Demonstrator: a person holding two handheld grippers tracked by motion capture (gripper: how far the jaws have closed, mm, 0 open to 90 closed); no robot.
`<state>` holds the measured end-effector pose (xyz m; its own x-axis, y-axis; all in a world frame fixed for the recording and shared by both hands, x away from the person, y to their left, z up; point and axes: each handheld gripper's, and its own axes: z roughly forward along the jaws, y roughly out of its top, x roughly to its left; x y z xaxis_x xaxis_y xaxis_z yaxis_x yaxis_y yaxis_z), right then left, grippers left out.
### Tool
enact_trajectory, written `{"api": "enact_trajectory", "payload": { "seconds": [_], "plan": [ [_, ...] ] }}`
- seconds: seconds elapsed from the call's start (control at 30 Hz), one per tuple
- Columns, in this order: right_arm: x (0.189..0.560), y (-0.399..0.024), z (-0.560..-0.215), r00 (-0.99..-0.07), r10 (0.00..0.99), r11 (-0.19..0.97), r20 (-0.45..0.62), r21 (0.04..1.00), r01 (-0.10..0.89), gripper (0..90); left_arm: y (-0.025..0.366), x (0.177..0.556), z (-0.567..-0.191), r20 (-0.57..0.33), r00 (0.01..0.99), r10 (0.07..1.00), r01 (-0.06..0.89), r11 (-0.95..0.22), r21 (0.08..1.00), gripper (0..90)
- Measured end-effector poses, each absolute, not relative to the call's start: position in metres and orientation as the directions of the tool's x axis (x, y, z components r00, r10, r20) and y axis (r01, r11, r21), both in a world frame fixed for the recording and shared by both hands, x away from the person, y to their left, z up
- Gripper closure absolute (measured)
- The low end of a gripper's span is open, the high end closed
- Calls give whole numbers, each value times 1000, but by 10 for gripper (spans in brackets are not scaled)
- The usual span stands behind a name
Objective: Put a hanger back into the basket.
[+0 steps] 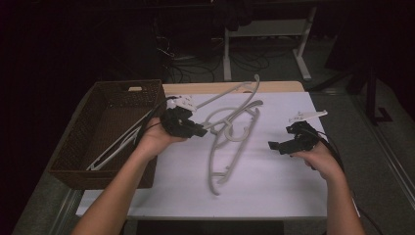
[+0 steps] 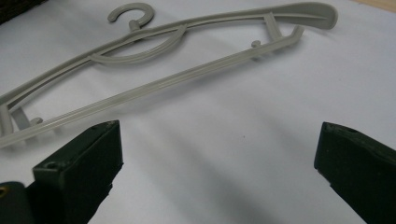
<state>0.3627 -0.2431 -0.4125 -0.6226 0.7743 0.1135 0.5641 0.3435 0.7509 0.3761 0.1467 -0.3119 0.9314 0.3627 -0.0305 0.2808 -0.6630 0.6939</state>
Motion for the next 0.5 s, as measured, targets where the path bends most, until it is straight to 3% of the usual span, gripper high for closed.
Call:
{"api": "enact_trajectory", "payload": {
  "seconds": [0.5],
  "plan": [
    [363,-239,-415,-626,773,355,101,749,559,0,253,372,-272,-44,868,495,359,-563,744,821]
  ]
}}
